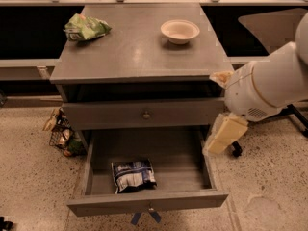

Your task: Pick blue chip bag from middle drawer and place on counter

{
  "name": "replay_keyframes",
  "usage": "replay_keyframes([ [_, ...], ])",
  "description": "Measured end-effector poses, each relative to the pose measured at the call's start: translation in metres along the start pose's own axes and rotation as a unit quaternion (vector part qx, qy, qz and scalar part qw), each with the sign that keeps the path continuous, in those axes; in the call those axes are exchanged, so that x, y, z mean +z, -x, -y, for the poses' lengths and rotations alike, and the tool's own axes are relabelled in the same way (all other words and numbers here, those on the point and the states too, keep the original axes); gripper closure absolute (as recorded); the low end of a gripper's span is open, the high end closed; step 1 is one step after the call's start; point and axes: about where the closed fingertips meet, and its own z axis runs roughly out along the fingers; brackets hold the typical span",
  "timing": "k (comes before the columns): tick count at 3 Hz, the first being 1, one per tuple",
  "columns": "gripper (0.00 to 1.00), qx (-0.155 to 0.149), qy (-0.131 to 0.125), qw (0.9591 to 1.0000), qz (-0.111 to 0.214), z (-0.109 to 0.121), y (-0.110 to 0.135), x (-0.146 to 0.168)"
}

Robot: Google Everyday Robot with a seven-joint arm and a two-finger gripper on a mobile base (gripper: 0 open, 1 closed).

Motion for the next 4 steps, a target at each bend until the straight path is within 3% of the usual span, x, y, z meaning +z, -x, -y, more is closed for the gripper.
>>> replay_keyframes([
  [1, 0.00, -0.008, 0.004, 0.9972, 0.074, -0.013, 0.012, 0.040],
  [2, 0.00, -0.010, 0.035, 0.9913, 0.127, -0.034, 0.017, 0.079],
  [4, 0.00, 0.002, 0.079, 0.9805, 0.180, -0.057, 0.031, 0.156],
])
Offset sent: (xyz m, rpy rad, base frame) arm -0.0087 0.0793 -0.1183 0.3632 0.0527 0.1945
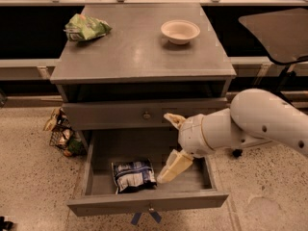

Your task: Pick blue chip bag from middle drawer and place on counter

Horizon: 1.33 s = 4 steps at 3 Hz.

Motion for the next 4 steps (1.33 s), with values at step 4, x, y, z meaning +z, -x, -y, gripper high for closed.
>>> replay_keyframes([
  [4, 0.00, 0.043, 0.036, 0.9984, -0.003, 0.014, -0.075, 0.097],
])
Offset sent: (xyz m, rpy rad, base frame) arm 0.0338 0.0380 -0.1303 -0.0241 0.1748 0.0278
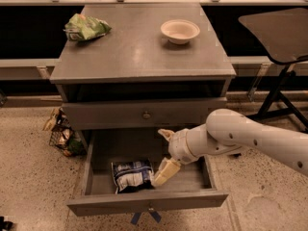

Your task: Pick blue chip bag from middle drawer and place on counter

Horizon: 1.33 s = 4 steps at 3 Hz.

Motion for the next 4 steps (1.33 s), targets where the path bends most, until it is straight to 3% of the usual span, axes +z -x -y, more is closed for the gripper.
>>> replay_keyframes([
  [2, 0.00, 0.018, -0.026, 0.9995, -0.001, 0.057, -0.071, 0.011],
  [4, 0.00, 0.036, 0.006, 0.9992, -0.014, 0.072, -0.120, 0.054],
])
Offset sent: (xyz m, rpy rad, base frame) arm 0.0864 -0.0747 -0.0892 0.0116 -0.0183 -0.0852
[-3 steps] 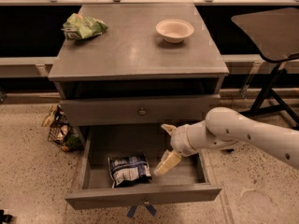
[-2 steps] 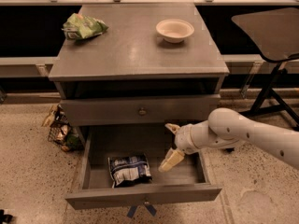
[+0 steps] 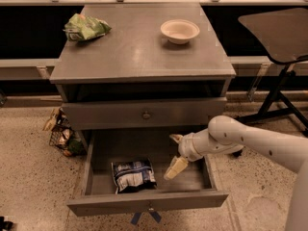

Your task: Pick blue chip bag from middle drawer and place on counter

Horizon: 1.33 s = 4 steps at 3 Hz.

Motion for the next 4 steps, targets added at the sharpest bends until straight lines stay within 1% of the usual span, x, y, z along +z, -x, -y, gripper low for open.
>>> replay_keyframes([
  [1, 0.00, -0.008, 0.005, 1.0000, -0.001, 0.005, -0.010, 0.028],
  [2, 0.00, -0.026, 0.002, 0.9996, -0.006, 0.009, -0.011, 0.055],
  [3, 0.00, -0.033, -0.007, 0.9994, -0.011, 0.013, -0.013, 0.078],
  [4, 0.00, -0.038, -0.003, 0.9991, -0.018, 0.015, -0.016, 0.098],
])
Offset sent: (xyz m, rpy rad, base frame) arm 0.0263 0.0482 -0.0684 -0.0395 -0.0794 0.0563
